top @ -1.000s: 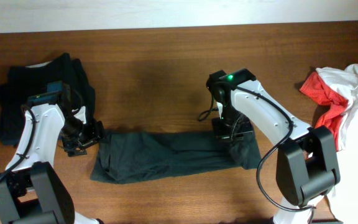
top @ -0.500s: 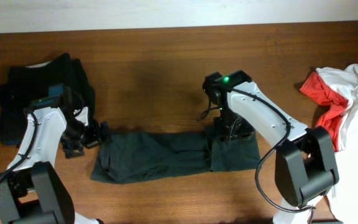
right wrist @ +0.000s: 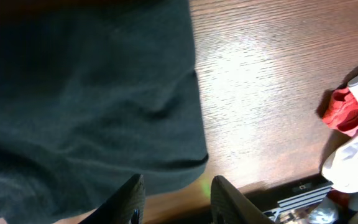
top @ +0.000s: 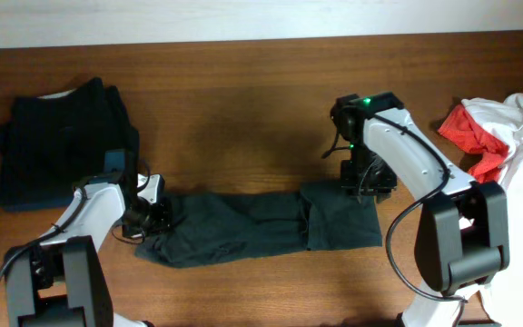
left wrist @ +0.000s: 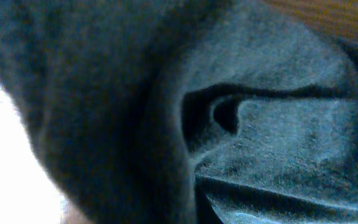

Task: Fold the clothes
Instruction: 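Grasp the strip's left end with the left gripper and fold it rightward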

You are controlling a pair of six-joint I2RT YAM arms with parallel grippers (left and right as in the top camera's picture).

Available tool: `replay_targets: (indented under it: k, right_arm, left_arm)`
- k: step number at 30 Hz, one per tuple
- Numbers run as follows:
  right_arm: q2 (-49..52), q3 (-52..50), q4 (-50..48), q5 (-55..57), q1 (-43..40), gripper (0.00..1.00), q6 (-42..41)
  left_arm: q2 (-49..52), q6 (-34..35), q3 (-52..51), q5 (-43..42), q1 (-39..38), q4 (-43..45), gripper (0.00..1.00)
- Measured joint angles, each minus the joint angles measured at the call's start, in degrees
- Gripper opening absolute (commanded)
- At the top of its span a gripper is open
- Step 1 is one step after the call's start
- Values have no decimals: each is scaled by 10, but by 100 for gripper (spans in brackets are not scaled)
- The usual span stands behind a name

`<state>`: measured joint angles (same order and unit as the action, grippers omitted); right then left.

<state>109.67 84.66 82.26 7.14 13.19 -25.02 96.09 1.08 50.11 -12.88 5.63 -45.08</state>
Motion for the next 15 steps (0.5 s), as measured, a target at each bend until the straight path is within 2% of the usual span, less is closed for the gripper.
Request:
replay_targets:
  k: [2, 5, 8, 11, 15]
  right_arm:
    - [0, 0, -1, 4, -58, 39, 18]
    - [0, -2, -2, 6, -120, 39, 45]
    - [0, -2, -1, 6, -171, 38, 62]
    - [0, -3, -1, 6, -172, 38, 64]
    - [0, -3, 0, 6, -172, 38, 69]
  left_arm:
    - [0, 0, 22, 2, 0, -37, 1]
    - [0, 14, 141, 83, -4, -165, 1]
    - [-2, 40, 303, 178, -4, -280, 1]
    - [-3, 63, 372, 159, -22, -321, 1]
    - [-3, 104, 388, 90, -148, -300, 1]
